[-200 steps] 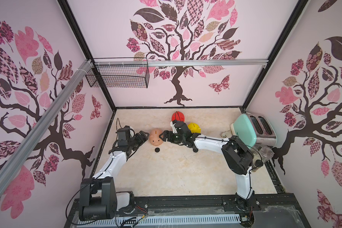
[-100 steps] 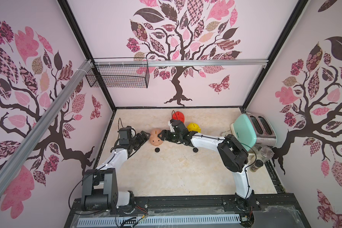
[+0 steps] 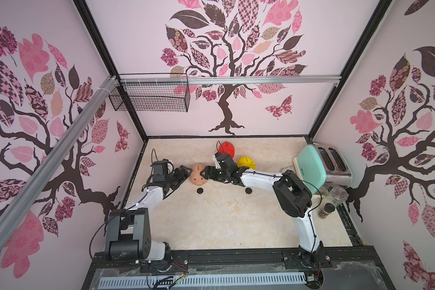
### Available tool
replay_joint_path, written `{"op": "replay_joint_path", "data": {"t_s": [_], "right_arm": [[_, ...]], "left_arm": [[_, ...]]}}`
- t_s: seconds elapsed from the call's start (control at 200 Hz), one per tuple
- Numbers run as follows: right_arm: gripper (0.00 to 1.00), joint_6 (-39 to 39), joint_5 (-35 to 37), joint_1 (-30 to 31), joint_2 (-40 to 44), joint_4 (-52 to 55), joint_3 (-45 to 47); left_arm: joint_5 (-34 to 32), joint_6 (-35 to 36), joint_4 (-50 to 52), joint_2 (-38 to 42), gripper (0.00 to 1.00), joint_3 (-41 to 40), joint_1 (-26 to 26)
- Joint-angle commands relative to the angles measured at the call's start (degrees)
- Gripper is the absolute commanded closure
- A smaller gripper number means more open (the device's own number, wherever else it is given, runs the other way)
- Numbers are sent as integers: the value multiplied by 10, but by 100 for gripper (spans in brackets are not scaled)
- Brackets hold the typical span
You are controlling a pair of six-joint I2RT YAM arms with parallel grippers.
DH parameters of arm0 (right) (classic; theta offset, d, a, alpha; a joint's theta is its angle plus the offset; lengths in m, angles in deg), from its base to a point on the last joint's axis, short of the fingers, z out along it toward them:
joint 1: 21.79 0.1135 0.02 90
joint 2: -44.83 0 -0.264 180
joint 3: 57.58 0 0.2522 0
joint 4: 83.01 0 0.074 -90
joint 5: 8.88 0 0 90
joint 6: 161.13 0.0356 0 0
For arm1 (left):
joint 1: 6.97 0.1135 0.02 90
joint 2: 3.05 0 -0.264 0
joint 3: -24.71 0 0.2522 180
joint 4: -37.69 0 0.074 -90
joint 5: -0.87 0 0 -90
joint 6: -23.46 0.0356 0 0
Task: Close piggy banks
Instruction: Turn over the piggy bank at the center of the board.
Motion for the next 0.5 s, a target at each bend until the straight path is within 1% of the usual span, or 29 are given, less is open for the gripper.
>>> {"op": "replay_joint_path", "data": {"t_s": [0.0, 0.495], "right_arm": [[22, 0, -1, 5, -10, -2, -20], [26, 6, -15, 5, -27, -9, -39]], "left_arm": [[12, -2, -17, -15, 19, 15, 2], [33, -8, -26, -35, 20, 26, 1]]}}
